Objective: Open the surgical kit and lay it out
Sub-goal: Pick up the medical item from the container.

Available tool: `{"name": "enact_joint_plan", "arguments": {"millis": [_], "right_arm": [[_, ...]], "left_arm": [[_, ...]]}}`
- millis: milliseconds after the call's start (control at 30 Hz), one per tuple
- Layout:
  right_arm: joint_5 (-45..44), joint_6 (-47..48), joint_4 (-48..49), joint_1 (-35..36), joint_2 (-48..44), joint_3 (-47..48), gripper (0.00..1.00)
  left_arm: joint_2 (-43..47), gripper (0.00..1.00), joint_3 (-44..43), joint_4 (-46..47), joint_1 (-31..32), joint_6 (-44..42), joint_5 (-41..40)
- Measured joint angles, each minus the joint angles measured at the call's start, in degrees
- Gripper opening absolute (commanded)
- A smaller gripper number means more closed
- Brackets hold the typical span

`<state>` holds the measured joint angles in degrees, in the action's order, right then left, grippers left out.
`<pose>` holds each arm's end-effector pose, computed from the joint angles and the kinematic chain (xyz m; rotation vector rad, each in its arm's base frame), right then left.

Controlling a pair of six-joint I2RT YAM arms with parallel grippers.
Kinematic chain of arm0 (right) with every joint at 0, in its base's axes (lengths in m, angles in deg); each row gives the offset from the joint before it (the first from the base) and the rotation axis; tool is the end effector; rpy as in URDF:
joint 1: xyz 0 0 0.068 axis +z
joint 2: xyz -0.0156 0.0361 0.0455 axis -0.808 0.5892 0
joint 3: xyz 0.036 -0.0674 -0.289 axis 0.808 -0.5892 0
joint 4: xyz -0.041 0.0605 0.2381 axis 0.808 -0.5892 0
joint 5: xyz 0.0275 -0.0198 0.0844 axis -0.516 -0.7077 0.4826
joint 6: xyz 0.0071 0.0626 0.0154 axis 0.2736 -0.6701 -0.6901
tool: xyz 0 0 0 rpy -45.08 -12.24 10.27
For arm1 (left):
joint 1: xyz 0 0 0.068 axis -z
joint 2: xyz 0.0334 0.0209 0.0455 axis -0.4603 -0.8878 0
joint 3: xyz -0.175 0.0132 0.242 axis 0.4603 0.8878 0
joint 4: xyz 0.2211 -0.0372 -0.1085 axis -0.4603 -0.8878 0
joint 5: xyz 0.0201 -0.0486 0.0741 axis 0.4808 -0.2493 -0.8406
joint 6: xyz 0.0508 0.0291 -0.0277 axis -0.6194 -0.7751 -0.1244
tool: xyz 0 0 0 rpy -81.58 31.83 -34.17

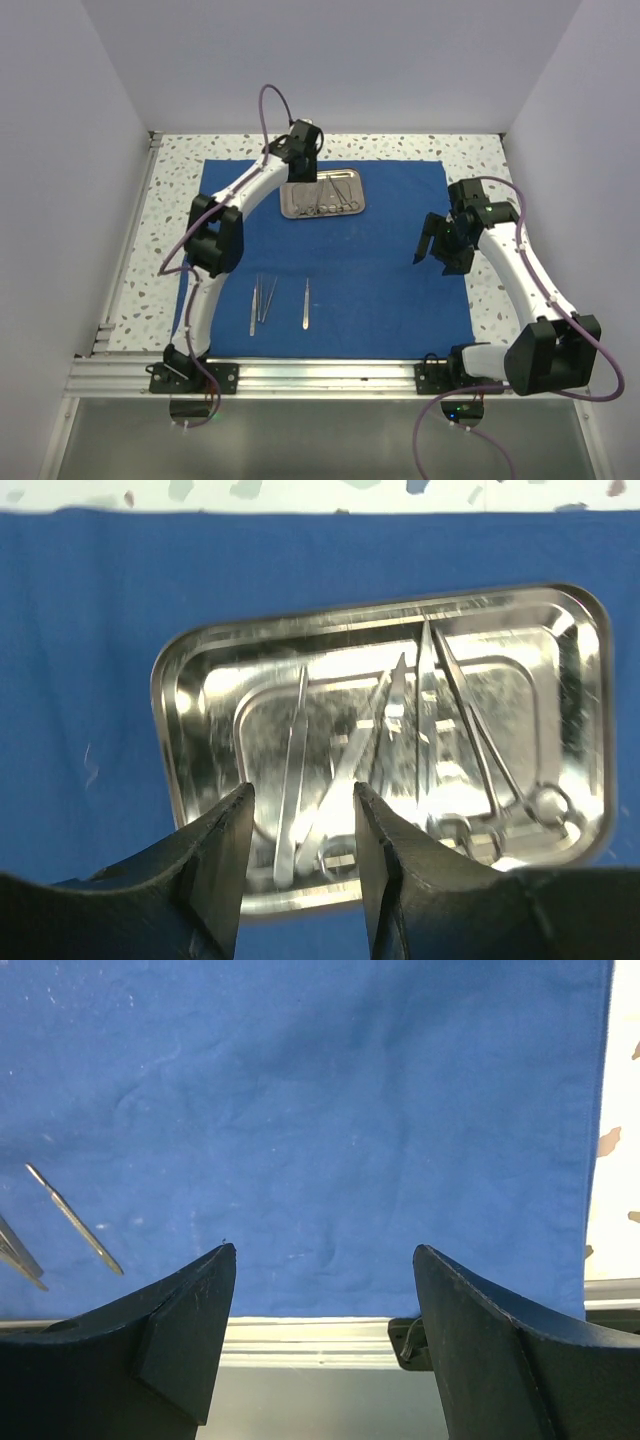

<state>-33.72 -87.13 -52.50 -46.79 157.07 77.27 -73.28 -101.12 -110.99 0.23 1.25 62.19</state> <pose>0.2148 0.0305 0.2926 0.5044 2.7957 0.2447 0.4693 -0.2315 0.2468 -0.0986 2.4139 -0.1264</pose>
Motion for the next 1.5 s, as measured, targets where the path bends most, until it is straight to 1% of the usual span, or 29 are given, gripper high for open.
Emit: {"name": "enact_joint_plan", "arguments": {"millis": [100,167,367,567,667,700,767,933,1067,1100,1167,1267,1333,1400,1433,1500], "right_arm": [[-0.52,-0.28,-0.22,0.00,0.00,0.44,0.76],[-0.83,-0.48,-0.44,0.00,0.00,0.48,0.75],[-2.08,-1.22,-0.59,-0.04,0.02,0.48,0.76],[-2.12,-2.19,0.63,-0.04,1.03,0.42,0.76],[-2.12,-2.56,1.64,-0.04,2.40,0.42,0.76],[-2.10,-2.62,1.86,-0.04,2.93,0.46,0.76],[-2.08,-2.71,2.16,-0.04,4.28,0.72,0.76],[-1.88,-2.86,2.82,-0.04,6.97,2.29,0.75],[-1.77,-3.23,3.50,-0.04,7.10,2.43,0.75],[-1.75,-3.28,3.56,-0.04,7.10,2.43,0.75],[-1.73,-3.50,3.67,-0.04,7.10,2.40,0.75],[-1.62,-3.74,3.93,-0.04,7.10,2.32,0.75],[-1.62,-3.87,4.04,-0.04,7.10,2.08,0.75],[-1.60,-3.89,4.09,-0.04,7.10,1.81,0.75],[-1.62,-3.91,4.09,-0.04,7.10,1.75,0.75],[-1.62,-3.89,4.09,-0.04,7.10,1.75,0.75]], "left_arm": [[-7.91,0.48,-6.91,-0.39,-0.92,-3.43,0.07],[-10.86,0.48,-8.92,-0.20,-1.22,-4.59,0.26],[-13.57,0.49,-9.60,1.66,-1.64,-6.78,0.33],[-17.88,0.50,-14.99,3.41,-2.19,-7.37,0.37],[-18.93,0.45,-16.31,3.87,-2.82,-7.74,0.02],[-19.12,0.42,-16.61,3.76,-2.99,-7.80,-0.22],[-19.37,0.41,-16.94,3.61,-3.45,-8.07,-0.87],[-18.93,0.31,-15.87,3.87,-4.70,-8.22,-1.33],[-17.59,0.24,-13.16,5.25,-5.33,-8.44,-0.59],[-17.31,0.20,-12.55,5.68,-5.44,-8.66,-0.22],[-16.90,0.16,-11.74,6.19,-5.64,-8.94,0.68],[-16.76,0.11,-11.50,6.32,-5.95,-9.68,1.68],[-16.68,0.10,-11.34,6.40,-6.08,-9.94,2.14],[-16.68,0.02,-11.34,6.38,-6.14,-10.14,2.49],[-16.68,0.00,-11.37,6.36,-6.14,-10.16,2.56],[-16.70,0.00,-11.45,6.27,-6.12,-10.21,2.58]]}}
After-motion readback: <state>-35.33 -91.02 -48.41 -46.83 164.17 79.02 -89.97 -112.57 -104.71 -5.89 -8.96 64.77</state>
